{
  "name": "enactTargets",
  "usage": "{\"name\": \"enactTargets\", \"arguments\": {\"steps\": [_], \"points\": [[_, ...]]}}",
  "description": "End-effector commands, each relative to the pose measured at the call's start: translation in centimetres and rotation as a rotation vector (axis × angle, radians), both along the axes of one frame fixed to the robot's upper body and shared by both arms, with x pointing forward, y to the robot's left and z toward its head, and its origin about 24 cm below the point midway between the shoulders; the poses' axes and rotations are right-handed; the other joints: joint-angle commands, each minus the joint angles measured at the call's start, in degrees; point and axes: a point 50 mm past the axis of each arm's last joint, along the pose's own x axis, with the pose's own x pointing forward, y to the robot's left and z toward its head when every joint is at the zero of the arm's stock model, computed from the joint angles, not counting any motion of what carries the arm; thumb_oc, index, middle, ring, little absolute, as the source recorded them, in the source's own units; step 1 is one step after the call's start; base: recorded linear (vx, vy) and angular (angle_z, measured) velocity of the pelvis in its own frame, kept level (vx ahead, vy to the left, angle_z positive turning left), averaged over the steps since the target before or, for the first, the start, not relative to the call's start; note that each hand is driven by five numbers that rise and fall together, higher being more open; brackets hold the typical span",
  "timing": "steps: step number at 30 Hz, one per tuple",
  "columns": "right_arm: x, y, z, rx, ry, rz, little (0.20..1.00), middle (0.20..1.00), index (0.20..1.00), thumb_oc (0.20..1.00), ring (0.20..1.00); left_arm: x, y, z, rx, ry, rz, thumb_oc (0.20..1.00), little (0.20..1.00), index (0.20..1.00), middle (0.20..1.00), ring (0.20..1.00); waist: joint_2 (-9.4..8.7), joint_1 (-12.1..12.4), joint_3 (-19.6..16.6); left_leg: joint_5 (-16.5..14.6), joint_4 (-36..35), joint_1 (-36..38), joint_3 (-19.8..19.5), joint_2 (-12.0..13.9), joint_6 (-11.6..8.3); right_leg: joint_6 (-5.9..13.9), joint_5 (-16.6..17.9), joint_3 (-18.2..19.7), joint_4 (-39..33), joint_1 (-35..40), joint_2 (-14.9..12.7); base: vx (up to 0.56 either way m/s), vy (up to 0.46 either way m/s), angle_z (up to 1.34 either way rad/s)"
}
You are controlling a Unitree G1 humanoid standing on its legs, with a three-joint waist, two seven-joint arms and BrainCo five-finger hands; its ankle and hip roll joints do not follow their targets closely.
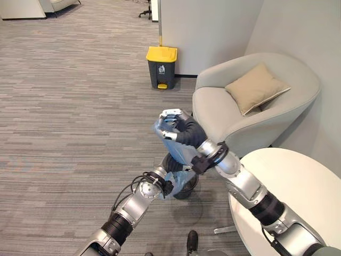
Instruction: Gather garbage on tea table into small bin, then transfer packed bag to large trash can.
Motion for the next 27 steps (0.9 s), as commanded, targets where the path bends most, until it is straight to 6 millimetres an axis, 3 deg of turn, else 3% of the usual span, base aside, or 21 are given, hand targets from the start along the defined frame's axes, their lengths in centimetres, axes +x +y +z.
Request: {"name": "enactTargets", "arguments": {"steps": [1,7,12,15,17,21,22,27], "points": [[-0.7,1.2,5.4,0.216,-0.139,0.095,0.200,0.200,0.200,0.200,0.200,1.8,-2.0,2.8,-0.031,-0.123,-0.046,0.200,0.200,0.200,0.200,0.200,-0.19,0.3,0.4,-5.0,0.7,-1.4,-1.3,-0.8,0.96,5.99,-11.8,2.3,3.2,3.6,-1.7,0.00,0.000,0.00],[-0.5,0.8,4.5,0.164,-0.134,0.073,0.200,0.200,0.200,0.200,0.200,2.6,-1.7,5.4,-0.128,-0.204,-0.014,0.200,0.200,0.200,0.200,0.200,-0.11,0.0,0.1,-4.9,0.4,-1.2,-1.2,-1.0,1.08,6.25,-11.5,2.5,2.9,3.5,-1.9,0.00,0.000,0.00],[0.1,-0.5,3.4,0.058,-0.171,-0.017,0.200,0.200,0.200,0.200,0.200,2.7,0.2,7.0,-0.183,-0.274,0.057,0.200,0.200,0.200,0.200,0.200,-0.01,-0.1,-0.4,-5.0,0.2,-0.6,-1.1,-1.3,1.12,6.34,-11.4,2.6,2.5,4.2,-1.9,0.00,0.000,0.00],[0.4,-1.3,3.1,0.000,-0.202,-0.072,1.000,1.000,1.000,1.000,1.000,2.6,1.0,7.1,-0.202,-0.279,0.090,0.200,0.200,0.200,0.200,0.200,0.04,-0.1,-0.5,-5.1,0.2,-0.4,-1.2,-1.3,1.14,6.43,-11.4,2.6,2.4,4.5,-2.0,0.00,0.000,0.00],[0.6,-3.8,3.4,-0.179,-0.395,-0.237,1.000,1.000,1.000,1.000,1.000,2.0,3.4,6.7,-0.208,-0.284,0.173,0.200,0.200,0.200,0.200,0.200,0.19,0.1,-0.8,-5.1,0.1,-0.1,-1.3,-1.3,1.19,6.59,-11.5,2.5,2.1,5.1,-2.1,0.02,0.004,0.01],[0.3,-5.4,3.8,-0.274,-0.522,-0.342,1.000,1.000,1.000,1.000,1.000,1.5,4.8,6.0,-0.208,-0.270,0.232,0.200,0.200,0.200,0.200,0.200,0.42,0.0,-1.1,-5.2,0.0,0.1,-1.4,-1.5,1.30,6.72,-11.6,2.6,1.9,5.4,-2.1,0.00,0.000,0.00],[0.1,-6.3,4.3,-0.323,-0.607,-0.408,1.000,1.000,1.000,1.000,1.000,1.1,5.7,5.0,-0.223,-0.232,0.281,0.200,0.200,0.200,0.200,0.200,0.54,-0.1,-1.1,-5.2,0.0,0.2,-1.3,-1.5,1.35,6.79,-11.5,2.6,1.8,5.4,-2.1,0.00,0.000,0.00],[-0.4,-7.8,4.4,-0.382,-0.702,-0.541,1.000,1.000,1.000,1.000,1.000,0.0,7.4,2.6,-0.304,-0.115,0.391,0.200,0.200,0.200,0.200,0.200,0.90,-0.5,-1.0,-5.1,0.0,0.2,-1.3,-1.5,1.60,6.82,-11.4,2.9,1.7,5.4,-2.1,0.00,0.000,0.00]]}}
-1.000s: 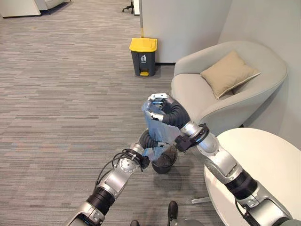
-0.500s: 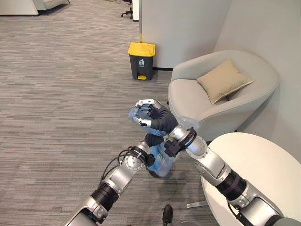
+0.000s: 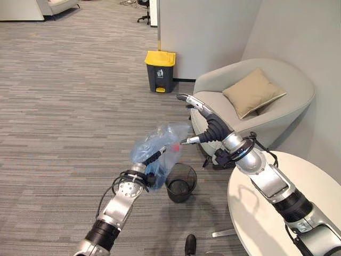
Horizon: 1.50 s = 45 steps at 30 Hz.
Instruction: Gather garbage on tea table into small bin, then transfer packed bag to large trash can.
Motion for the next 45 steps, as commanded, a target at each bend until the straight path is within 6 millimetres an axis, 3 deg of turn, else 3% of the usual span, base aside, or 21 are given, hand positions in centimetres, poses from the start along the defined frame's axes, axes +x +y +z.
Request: {"name": "enactTargets", "arguments": {"steps": [1,3,5,6,7,8,9,10,11,13,14,23,28,30,34,36,37,40,41,44,45], "points": [[-1.0,-1.3,2.1,0.050,-0.192,-0.069,1.000,1.000,1.000,1.000,1.000,0.6,0.9,1.4,-0.120,-0.080,0.056,0.200,0.200,0.200,0.200,0.200,0.58,-0.3,-0.7,-4.9,0.2,-0.8,-1.4,-1.3,1.42,6.54,-11.3,2.7,1.8,4.6,-1.9,0.00,0.000,0.00],[-1.0,-2.4,0.7,0.052,-0.129,-0.116,1.000,1.000,1.000,1.000,1.000,0.0,1.7,0.5,-0.134,-0.041,0.085,0.200,0.200,0.200,0.200,0.200,0.68,-0.5,-0.8,-4.9,0.2,-0.8,-1.3,-1.4,1.47,6.57,-11.3,2.9,1.7,4.7,-1.9,0.00,0.000,0.00],[-0.9,-5.0,-2.5,0.046,0.027,-0.229,1.000,1.000,1.000,1.000,1.000,-1.1,3.4,-0.8,-0.143,0.015,0.136,0.200,0.200,0.200,0.200,0.200,0.92,-0.9,-0.6,-4.9,0.2,-0.9,-1.2,-1.5,1.56,6.62,-11.3,2.9,1.8,4.7,-2.0,0.00,0.000,0.00],[-1.4,-7.0,-5.6,0.049,0.172,-0.309,1.000,1.000,1.000,1.000,1.000,-2.2,4.8,-1.7,-0.133,0.061,0.162,0.200,0.200,0.200,0.200,0.200,1.16,-1.1,-0.4,-5.0,0.2,-0.8,-1.3,-1.6,1.64,6.63,-11.4,2.9,1.9,4.7,-2.1,0.00,0.000,0.00],[-1.5,-7.1,-5.6,0.050,0.174,-0.309,1.000,1.000,1.000,1.000,1.000,-2.2,4.8,-1.8,-0.132,0.063,0.161,0.200,0.200,0.200,0.200,0.200,1.14,-1.0,-0.6,-5.0,0.2,-0.8,-1.3,-1.6,1.64,6.63,-11.4,2.9,1.9,4.7,-2.1,0.00,0.000,0.00],[-1.7,-8.0,-7.0,0.058,0.246,-0.348,1.000,1.000,1.000,1.000,1.000,-2.6,5.4,-2.1,-0.130,0.079,0.177,0.200,0.200,0.200,0.200,0.200,1.19,-1.1,-0.4,-5.0,0.4,-0.9,-1.4,-1.7,1.67,6.65,-11.4,3.0,1.9,4.7,-2.1,0.00,0.006,-0.08],[-2.7,-10.3,-10.7,0.056,0.422,-0.440,1.000,1.000,1.000,1.000,1.000,-4.1,7.1,-3.2,-0.114,0.132,0.213,0.200,0.200,0.200,0.200,0.200,1.46,-1.2,0.1,-5.4,0.7,-0.8,-1.5,-1.7,1.71,6.69,-11.7,2.8,2.2,4.9,-2.2,-0.01,0.005,-0.08],[-2.7,-10.3,-10.8,0.056,0.422,-0.440,1.000,1.000,1.000,1.000,1.000,-4.1,7.1,-3.2,-0.113,0.132,0.213,0.200,0.200,0.200,0.200,0.200,1.37,-1.2,0.0,-5.2,0.7,-1.1,-1.5,-1.8,1.72,6.66,-11.6,2.8,2.2,4.7,-2.2,-0.02,0.010,-0.06],[-3.6,-11.8,-12.4,0.030,0.497,-0.500,1.000,1.000,1.000,1.000,1.000,-5.1,8.2,-3.7,-0.103,0.161,0.243,0.200,0.200,0.200,0.200,0.200,1.51,-1.2,0.3,-5.2,1.0,-1.4,-1.7,-1.8,1.73,6.60,-11.7,2.7,2.4,4.5,-2.3,0.00,0.000,0.00],[-4.0,-12.5,-13.2,0.016,0.530,-0.527,1.000,1.000,1.000,1.000,1.000,-5.6,8.8,-4.0,-0.093,0.178,0.262,0.200,0.200,0.200,0.200,0.200,1.57,-1.2,0.4,-5.3,1.2,-1.5,-2.0,-1.9,1.74,6.57,-11.8,2.6,2.5,4.4,-2.3,0.00,0.000,0.00],[-4.8,-13.6,-14.7,-0.006,0.597,-0.576,1.000,1.000,1.000,1.000,1.000,-6.5,10.2,-4.4,-0.043,0.200,0.300,0.200,0.200,0.200,0.200,0.200,1.61,-0.9,0.8,-5.4,1.7,-1.9,-2.2,-1.9,1.70,6.45,-12.0,2.4,2.8,4.3,-2.4,0.00,0.000,0.00],[-6.5,-16.5,-18.2,-0.011,0.750,-0.718,1.000,1.000,1.000,1.000,1.000,-9.2,13.7,-6.1,0.051,0.305,0.442,0.200,0.200,0.200,0.200,0.200,1.31,0.9,5.1,-6.3,8.3,-7.5,-4.7,-2.2,1.38,5.85,-12.8,0.8,5.3,2.2,-3.6,-0.07,-0.014,0.14],[-7.1,-17.4,-19.4,0.099,0.800,-0.806,1.000,1.000,1.000,1.000,1.000,-9.4,14.0,-6.6,0.022,0.317,0.486,0.200,0.200,0.200,0.200,0.200,1.15,1.9,7.1,-6.2,11.6,-11.9,-6.0,-2.6,0.69,5.82,-12.6,-2.5,6.2,0.6,-5.1,-0.11,0.006,0.45],[-7.7,-17.8,-20.2,0.145,0.829,-0.861,1.000,1.000,1.000,1.000,1.000,-8.6,13.8,-6.5,0.012,0.311,0.471,0.200,0.200,0.200,0.200,0.200,1.12,1.5,8.1,-6.7,13.4,-13.7,-2.6,-1.2,0.27,6.03,-12.4,-6.4,6.5,-0.2,-6.7,-0.13,0.055,0.64],[-7.7,-17.5,-21.0,0.154,0.857,-0.887,1.000,1.000,1.000,1.000,1.000,-7.6,12.9,-6.5,0.009,0.306,0.436,0.200,0.200,0.200,0.200,0.200,1.55,0.2,7.8,-8.6,14.0,-13.4,0.3,0.4,0.56,7.27,-12.6,-8.8,6.3,0.8,-7.9,0.08,0.133,1.06],[-7.6,-17.3,-21.1,0.156,0.866,-0.885,1.000,1.000,1.000,1.000,1.000,-7.6,12.8,-6.6,0.008,0.310,0.434,0.200,0.200,0.200,0.200,0.200,1.45,0.2,7.8,-8.8,13.9,-13.4,0.0,0.1,0.90,7.53,-12.5,-8.7,6.6,0.8,-8.2,0.02,0.160,0.56],[-7.3,-16.9,-21.3,0.157,0.870,-0.878,1.000,1.000,1.000,1.000,1.000,-7.5,12.7,-6.6,0.015,0.314,0.426,0.200,0.200,0.200,0.200,0.200,1.00,0.4,7.9,-7.7,13.4,-14.0,0.1,-1.0,2.32,7.65,-11.8,-8.9,8.2,0.1,-9.5,0.01,0.277,0.33],[-7.0,-15.9,-21.5,0.184,0.879,-0.855,1.000,1.000,1.000,1.000,1.000,-6.4,12.9,-5.7,0.052,0.279,0.405,0.200,0.200,0.200,0.200,0.200,0.90,0.5,9.1,-8.2,11.5,-12.2,-0.7,-2.8,4.33,8.48,-12.3,-6.5,19.2,-3.9,-11.9,0.07,0.286,0.11],[-7.0,-15.9,-21.5,0.184,0.879,-0.855,1.000,1.000,1.000,1.000,1.000,-6.4,12.9,-5.7,0.053,0.278,0.405,0.200,0.200,0.200,0.200,0.200,0.83,0.6,9.1,-8.2,11.5,-12.2,-0.6,-2.9,4.35,8.51,-12.4,-6.4,19.4,-4.0,-11.9,0.09,0.178,0.13],[-6.9,-15.5,-21.7,0.192,0.888,-0.846,1.000,1.000,1.000,1.000,1.000,-5.8,12.7,-5.3,0.059,0.260,0.391,0.200,0.200,0.200,0.200,0.200,0.94,-0.5,10.0,-8.3,10.2,-10.3,-1.3,-3.6,4.68,8.64,-11.9,-2.9,22.9,-7.1,-10.1,0.13,0.120,0.24],[-6.7,-15.4,-21.6,0.201,0.883,-0.838,1.000,1.000,1.000,1.000,1.000,-5.2,12.2,-5.0,0.049,0.241,0.372,0.200,0.200,0.200,0.200,0.200,1.16,-1.7,11.0,-9.2,9.1,-8.2,-2.5,-4.7,5.09,8.18,-11.2,-0.5,20.8,-11.2,-7.4,0.32,0.143,0.28]]}}
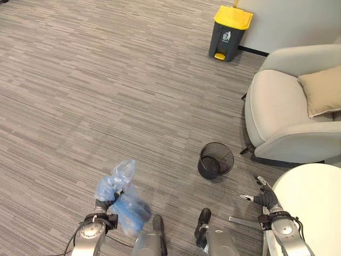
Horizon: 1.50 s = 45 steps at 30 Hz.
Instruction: Gather garbage on tea table into small bin, then transfer packed bag to large trash can.
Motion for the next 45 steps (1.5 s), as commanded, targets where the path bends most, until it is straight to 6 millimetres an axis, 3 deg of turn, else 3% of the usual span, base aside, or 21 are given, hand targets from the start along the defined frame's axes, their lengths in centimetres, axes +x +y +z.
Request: {"name": "enactTargets", "arguments": {"steps": [1,4,7,10,11,12,13,14,15,17,18,21,22,23,24,28,33,35,39,43,45], "points": [[1.6,-0.7,1.6,-0.004,-0.092,-0.010,1.000,1.000,1.000,1.000,1.000,2.0,0.5,2.8,0.069,-0.140,-0.035,0.200,0.200,0.200,0.200,0.200,0.72,-2.2,0.6,-7.1,-2.9,5.2,-2.1,-1.6,-1.93,1.23,-2.8,2.0,-6.9,-1.0,7.6,0.32,0.143,0.29],[1.5,-1.0,1.4,-0.010,-0.079,-0.018,1.000,1.000,1.000,1.000,1.000,2.5,-0.2,2.8,0.052,-0.148,-0.050,0.200,0.200,0.200,0.200,0.200,0.21,-3.4,0.8,-9.3,-2.8,7.7,-4.4,-3.8,-1.82,2.16,0.0,1.0,-11.3,-4.1,8.6,0.30,0.033,0.43],[1.3,-1.1,1.4,-0.013,-0.073,-0.020,1.000,1.000,1.000,1.000,1.000,2.6,-0.5,2.6,0.045,-0.145,-0.057,0.200,0.200,0.200,0.200,0.200,0.67,-3.9,0.8,-10.7,-2.6,9.5,-5.7,-3.9,-2.18,2.17,-0.2,-1.0,-11.8,-4.1,9.0,0.34,-0.015,0.56],[0.4,-1.6,1.1,-0.021,-0.057,-0.028,1.000,1.000,1.000,1.000,1.000,2.2,-1.0,2.1,0.043,-0.123,-0.077,0.200,0.200,0.200,0.200,0.200,0.94,-4.9,-0.8,-13.1,-1.8,12.2,-7.4,-4.4,-2.71,0.43,-1.5,-0.4,-11.7,-2.4,9.7,0.40,-0.072,0.64],[0.0,-1.9,1.0,-0.025,-0.043,-0.033,1.000,1.000,1.000,1.000,1.000,1.8,-1.2,1.8,0.036,-0.110,-0.080,0.200,0.200,0.200,0.200,0.200,1.63,-5.7,-1.9,-13.7,0.6,13.1,-7.1,-3.1,-4.39,-0.56,-2.8,-0.1,-11.0,-1.2,9.8,0.61,-0.148,0.89],[-0.3,-2.0,0.8,-0.025,-0.034,-0.037,1.000,1.000,1.000,1.000,1.000,1.6,-1.3,1.6,0.032,-0.103,-0.082,0.200,0.200,0.200,0.200,0.200,1.74,-6.6,-2.7,-12.0,4.1,12.6,-6.6,-2.1,-5.94,-1.29,-3.1,-0.1,-11.4,0.3,10.2,0.65,-0.206,0.77],[-0.5,-2.3,0.9,-0.026,-0.031,-0.043,1.000,1.000,1.000,1.000,1.000,1.3,-1.3,1.5,0.023,-0.098,-0.092,0.200,0.200,0.200,0.200,0.200,1.78,-6.8,-2.9,-8.5,15.0,9.9,-5.5,-0.4,-8.02,-2.75,-4.6,1.0,-12.0,3.7,12.0,0.38,-0.148,0.59],[-0.5,-2.3,0.9,-0.025,-0.031,-0.043,1.000,1.000,1.000,1.000,1.000,1.3,-1.3,1.6,0.024,-0.098,-0.092,0.200,0.200,0.200,0.200,0.200,1.55,-7.0,-3.1,-8.2,15.1,9.5,-5.6,-0.7,-7.96,-2.74,-4.3,1.0,-12.2,3.5,11.8,0.43,-0.175,0.64],[-0.5,-2.6,0.9,-0.022,-0.034,-0.051,1.000,1.000,1.000,1.000,1.000,1.5,-1.4,1.6,0.016,-0.104,-0.090,0.200,0.200,0.200,0.200,0.200,0.75,-6.7,-2.2,-5.8,22.9,4.1,-4.2,1.6,-8.38,-4.28,-6.4,2.5,-13.3,6.5,12.8,0.18,-0.079,0.45],[-0.2,-2.6,1.0,-0.023,-0.039,-0.054,1.000,1.000,1.000,1.000,1.000,1.9,-1.6,1.8,0.016,-0.110,-0.097,0.200,0.200,0.200,0.200,0.200,-0.38,-6.2,-1.9,-7.1,24.5,-0.2,-3.9,1.8,-7.15,-4.34,-6.7,3.4,-13.7,7.3,12.1,0.26,-0.066,-0.13],[0.0,-2.6,1.1,-0.026,-0.044,-0.049,1.000,1.000,1.000,1.000,1.000,2.1,-1.5,2.0,0.022,-0.114,-0.103,0.200,0.200,0.200,0.200,0.200,-0.79,-5.3,-1.3,-9.4,21.6,-2.8,-4.4,2.0,-5.88,-3.89,-7.8,4.7,-13.8,8.5,12.5,0.26,-0.030,-0.43],[0.3,-2.6,1.2,-0.025,-0.053,-0.052,1.000,1.000,1.000,1.000,1.000,2.2,-1.4,2.3,0.034,-0.122,-0.111,0.200,0.200,0.200,0.200,0.200,-2.05,-4.4,-1.1,-9.0,18.0,-7.3,-5.3,1.9,-5.64,-3.31,-7.9,6.2,-14.5,9.4,11.5,0.27,0.035,-0.43],[0.3,-2.6,1.2,-0.027,-0.054,-0.053,1.000,1.000,1.000,1.000,1.000,2.3,-1.2,2.4,0.043,-0.127,-0.109,0.200,0.200,0.200,0.200,0.200,-2.12,-3.9,-0.8,-6.5,15.4,-9.2,-6.6,2.0,-6.17,-3.25,-8.3,7.0,-14.7,10.2,11.7,0.30,0.131,-0.84],[0.3,-2.6,0.9,-0.020,-0.046,-0.070,1.000,1.000,1.000,1.000,1.000,2.5,-1.0,2.6,0.052,-0.132,-0.103,0.200,0.200,0.200,0.200,0.200,-1.62,-2.3,-0.2,-0.6,10.1,-13.3,-8.9,2.1,-7.49,-3.30,-9.5,8.4,-15.0,12.2,12.5,0.43,0.186,-0.70],[0.2,-2.7,0.7,-0.016,-0.040,-0.084,1.000,1.000,1.000,1.000,1.000,2.4,-1.0,2.5,0.055,-0.128,-0.098,0.200,0.200,0.200,0.200,0.200,-1.29,-1.7,-0.1,0.8,8.7,-14.4,-9.5,2.1,-7.84,-3.27,-10.2,9.0,-15.1,13.4,12.7,0.49,0.245,-0.83],[0.0,-2.2,0.6,-0.003,-0.036,-0.068,1.000,1.000,1.000,1.000,1.000,1.9,-1.2,2.5,0.059,-0.121,-0.129,0.200,0.200,0.200,0.200,0.200,-0.54,-1.8,-1.5,-0.8,6.2,-10.8,-9.2,1.5,-7.16,-1.96,-11.3,11.2,-13.4,14.5,11.6,0.32,0.227,-0.95],[1.4,-0.9,0.9,0.033,-0.060,-0.036,1.000,1.000,1.000,1.000,1.000,2.2,-0.5,3.3,0.093,-0.140,-0.142,0.200,0.200,0.200,0.200,0.200,-0.39,-1.2,-1.0,-4.6,7.6,-8.4,-5.4,0.9,-3.54,0.07,-9.1,14.3,-2.4,9.5,8.7,0.24,0.217,-0.65],[2.5,-0.5,1.5,0.046,-0.092,-0.024,1.000,1.000,1.000,1.000,1.000,2.4,-0.3,3.7,0.095,-0.157,-0.133,0.200,0.200,0.200,0.200,0.200,-0.01,-1.0,-1.1,-6.9,6.3,-4.6,-2.1,0.8,-2.35,1.06,-5.9,11.3,-1.3,5.9,7.2,0.38,0.167,-0.63],[3.0,-0.5,2.0,0.039,-0.105,-0.010,1.000,1.000,1.000,1.000,1.000,2.4,-0.1,3.6,0.087,-0.157,-0.113,0.200,0.200,0.200,0.200,0.200,0.24,-1.3,-1.2,-8.7,4.9,-1.3,-0.6,1.4,-2.45,1.24,-4.8,7.4,-5.0,2.9,6.4,0.25,0.009,-0.28],[3.2,-0.4,2.1,0.027,-0.105,0.008,1.000,1.000,1.000,1.000,1.000,2.2,0.1,3.5,0.085,-0.149,-0.100,0.200,0.200,0.200,0.200,0.200,0.12,-1.8,-0.6,-11.5,4.3,3.7,1.1,2.3,-3.14,1.98,-1.7,1.2,-11.8,0.1,4.2,0.32,-0.093,-0.29],[3.0,-0.3,1.9,0.026,-0.091,0.012,1.000,1.000,1.000,1.000,1.000,2.1,0.1,3.3,0.077,-0.142,-0.091,0.200,0.200,0.200,0.200,0.200,0.48,-2.1,-0.8,-13.4,3.2,7.8,0.7,2.5,-4.19,3.35,-0.7,-2.3,-15.3,-2.1,3.6,0.50,-0.210,0.01]]}}
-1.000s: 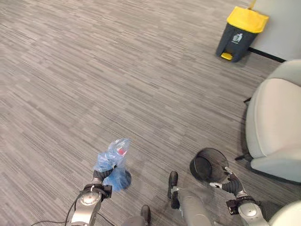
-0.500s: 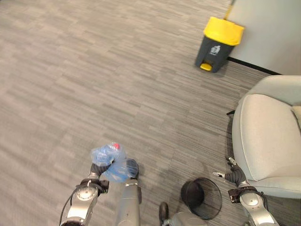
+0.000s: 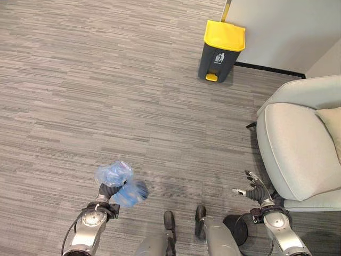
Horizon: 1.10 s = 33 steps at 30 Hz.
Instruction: Gather garbage on tea table into small bin, then transfer packed bag to large trash can.
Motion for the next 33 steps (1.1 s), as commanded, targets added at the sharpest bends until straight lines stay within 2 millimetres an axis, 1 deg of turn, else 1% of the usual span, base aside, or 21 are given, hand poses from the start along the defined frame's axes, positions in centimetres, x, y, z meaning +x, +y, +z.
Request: {"name": "enactTargets", "arguments": {"steps": [1,4,6,7,8,9,10,11,12,15,17,18,22,23,25,27,28,29,30,31,33], "points": [[0.9,-1.0,1.1,-0.038,-0.046,0.000,1.000,1.000,1.000,1.000,1.000,1.2,0.6,2.9,0.038,-0.154,-0.011,0.200,0.200,0.200,0.200,0.200,-0.87,-0.5,-0.5,-9.5,4.9,9.5,-4.5,6.6,-4.02,3.37,5.9,-1.8,-7.8,2.5,-0.7,0.19,-0.159,-0.01],[0.4,-1.3,0.9,-0.044,-0.029,0.002,1.000,1.000,1.000,1.000,1.000,1.0,0.4,2.7,0.029,-0.147,-0.020,0.200,0.200,0.200,0.200,0.200,-1.14,-1.0,-1.1,-9.7,4.1,11.8,-4.8,6.3,-4.78,2.73,6.7,-1.5,-6.6,2.8,-1.1,0.29,-0.205,0.21],[-0.3,-2.1,0.5,-0.072,-0.001,-0.005,1.000,1.000,1.000,1.000,1.000,0.3,-0.2,2.0,-0.006,-0.122,-0.033,0.200,0.200,0.200,0.200,0.200,0.53,-1.5,-3.0,-4.1,8.0,12.3,-4.9,10.4,-7.68,0.33,5.1,-3.3,-5.0,5.1,0.3,0.55,-0.437,0.59],[-0.3,-2.3,0.7,-0.082,-0.006,-0.004,1.000,1.000,1.000,1.000,1.000,0.1,-0.4,1.9,-0.014,-0.119,-0.034,0.200,0.200,0.200,0.200,0.200,0.92,-1.6,-3.3,-1.7,10.9,11.4,-5.0,11.4,-8.16,-0.53,4.4,-3.7,-5.2,6.1,1.3,0.29,-0.295,0.73],[-0.3,-2.3,0.7,-0.082,-0.006,-0.004,1.000,1.000,1.000,1.000,1.000,0.1,-0.4,1.8,-0.015,-0.119,-0.034,0.200,0.200,0.200,0.200,0.200,1.02,-1.6,-3.3,-1.8,11.0,11.3,-5.0,11.5,-8.22,-0.58,4.4,-3.8,-5.3,6.1,1.4,0.28,-0.264,0.24],[-0.6,-2.8,0.6,-0.090,0.005,-0.020,1.000,1.000,1.000,1.000,1.000,-0.1,-0.7,1.6,-0.041,-0.113,-0.025,0.200,0.200,0.200,0.200,0.200,1.49,-1.7,-3.8,2.6,14.4,10.4,-4.7,13.0,-9.09,-1.77,2.4,-4.8,-5.8,8.2,2.9,0.20,-0.176,-0.03],[-0.6,-2.8,0.6,-0.091,0.005,-0.020,1.000,1.000,1.000,1.000,1.000,-0.1,-0.7,1.5,-0.041,-0.113,-0.025,0.200,0.200,0.200,0.200,0.200,1.54,-1.7,-3.8,2.5,14.5,10.3,-4.7,13.0,-9.13,-1.80,2.4,-4.8,-5.8,8.2,2.9,0.27,-0.228,-0.22],[-0.5,-2.9,0.7,-0.093,0.000,-0.020,1.000,1.000,1.000,1.000,1.000,0.0,-1.0,1.5,-0.057,-0.116,-0.023,0.200,0.200,0.200,0.200,0.200,1.43,-1.4,-3.5,2.8,15.5,9.0,-4.8,13.0,-8.56,-2.37,1.4,-4.6,-5.9,9.0,3.3,0.23,-0.140,-0.29],[-0.3,-3.2,0.9,-0.097,-0.012,-0.031,1.000,1.000,1.000,1.000,1.000,0.2,-1.3,1.3,-0.079,-0.117,-0.011,0.200,0.200,0.200,0.200,0.200,0.90,-0.9,-2.9,0.3,14.8,5.0,-5.3,11.8,-7.18,-2.71,-0.3,-3.8,-6.1,10.6,3.5,0.31,-0.173,-0.33],[-0.1,-3.3,1.2,-0.095,-0.023,-0.038,1.000,1.000,1.000,1.000,1.000,0.2,-1.5,1.3,-0.088,-0.117,-0.005,0.200,0.200,0.200,0.200,0.200,0.08,0.1,-2.0,-2.4,13.3,0.1,-6.1,10.0,-6.27,-2.81,-1.7,-2.7,-6.2,12.2,3.6,0.21,-0.099,-0.41],[-0.1,-3.3,1.1,-0.100,-0.023,-0.044,1.000,1.000,1.000,1.000,1.000,0.2,-1.3,1.3,-0.084,-0.121,0.003,0.200,0.200,0.200,0.200,0.200,-0.36,2.2,-0.6,1.1,10.4,-6.3,-7.2,8.6,-6.83,-3.01,-2.7,-1.2,-6.7,14.9,4.6,0.25,-0.091,-0.29],[-0.1,-3.3,1.1,-0.100,-0.023,-0.044,1.000,1.000,1.000,1.000,1.000,0.2,-1.3,1.3,-0.084,-0.121,0.003,0.200,0.200,0.200,0.200,0.200,-0.40,2.3,-0.5,1.2,10.4,-6.2,-7.1,8.6,-6.84,-3.01,-2.7,-1.2,-6.7,15.0,4.6,0.18,-0.046,-0.31],[0.0,-2.8,0.7,-0.092,-0.012,-0.048,1.000,1.000,1.000,1.000,1.000,-0.1,-1.3,1.2,-0.089,-0.118,0.007,0.200,0.200,0.200,0.200,0.200,0.14,5.3,0.0,8.9,3.1,-11.0,-7.4,6.3,-7.74,-3.00,-5.1,2.1,-8.5,21.3,8.0,0.37,-0.007,-0.44],[0.0,-2.8,0.6,-0.091,-0.010,-0.048,1.000,1.000,1.000,1.000,1.000,-0.1,-1.4,1.3,-0.088,-0.118,0.004,0.200,0.200,0.200,0.200,0.200,0.03,5.7,-0.1,9.3,3.4,-11.6,-6.9,6.1,-7.62,-3.05,-5.6,2.9,-8.6,22.4,8.3,0.38,0.034,-0.53],[0.1,-2.7,0.6,-0.091,-0.008,-0.044,1.000,1.000,1.000,1.000,1.000,-0.3,-1.2,1.3,-0.083,-0.117,0.008,0.200,0.200,0.200,0.200,0.200,0.06,6.2,-0.3,9.2,3.7,-11.9,-7.0,5.9,-7.31,-3.17,-6.0,4.1,-8.6,23.2,8.7,0.28,0.066,-0.59],[0.2,-2.0,0.4,-0.084,-0.002,-0.018,1.000,1.000,1.000,1.000,1.000,-0.8,-1.0,1.2,-0.077,-0.109,0.014,0.200,0.200,0.200,0.200,0.200,-0.89,7.3,-1.3,6.2,7.2,-11.4,-8.5,5.0,-5.88,-2.47,-7.9,6.5,-8.1,26.5,7.5,0.50,0.155,-0.86],[0.2,-2.0,0.4,-0.084,-0.002,-0.018,1.000,1.000,1.000,1.000,1.000,-0.7,-1.0,1.2,-0.077,-0.109,0.014,0.200,0.200,0.200,0.200,0.200,-0.81,7.3,-1.5,6.4,7.1,-11.6,-8.5,5.1,-5.89,-2.50,-7.7,6.6,-8.2,26.3,7.6,0.47,0.140,-0.96],[0.1,-1.8,0.2,-0.078,0.007,-0.012,1.000,1.000,1.000,1.000,1.000,-0.9,-1.1,1.1,-0.076,-0.103,0.010,0.200,0.200,0.200,0.200,0.200,-1.55,7.6,-1.9,4.9,8.3,-11.1,-8.6,4.4,-5.14,-1.97,-7.8,7.2,-7.6,27.1,6.7,0.40,0.162,-0.57],[0.2,-1.5,0.2,-0.071,0.008,0.001,1.000,1.000,1.000,1.000,1.000,-1.0,-0.6,1.0,-0.061,-0.094,0.018,0.200,0.200,0.200,0.200,0.200,-1.70,7.9,-2.9,3.4,8.0,-9.5,-8.2,3.5,-3.53,-0.60,-6.5,8.3,-3.3,25.6,5.2,0.41,0.162,-0.33],[0.2,-1.5,0.2,-0.071,0.009,0.001,1.000,1.000,1.000,1.000,1.000,-1.0,-0.6,1.0,-0.061,-0.094,0.018,0.200,0.200,0.200,0.200,0.200,-1.70,8.0,-2.9,3.4,8.0,-9.6,-8.2,3.5,-3.53,-0.60,-6.4,8.3,-3.3,25.5,5.2,0.42,0.209,-0.24],[0.9,-0.6,0.5,-0.058,-0.012,0.034,1.000,1.000,1.000,1.000,1.000,-0.7,-0.1,1.4,-0.025,-0.098,0.007,0.200,0.200,0.200,0.200,0.200,-1.04,6.9,-2.2,0.5,5.6,-4.6,-7.7,1.9,-0.52,2.02,-0.2,9.7,10.1,18.3,3.3,0.40,0.191,-0.24]]}}
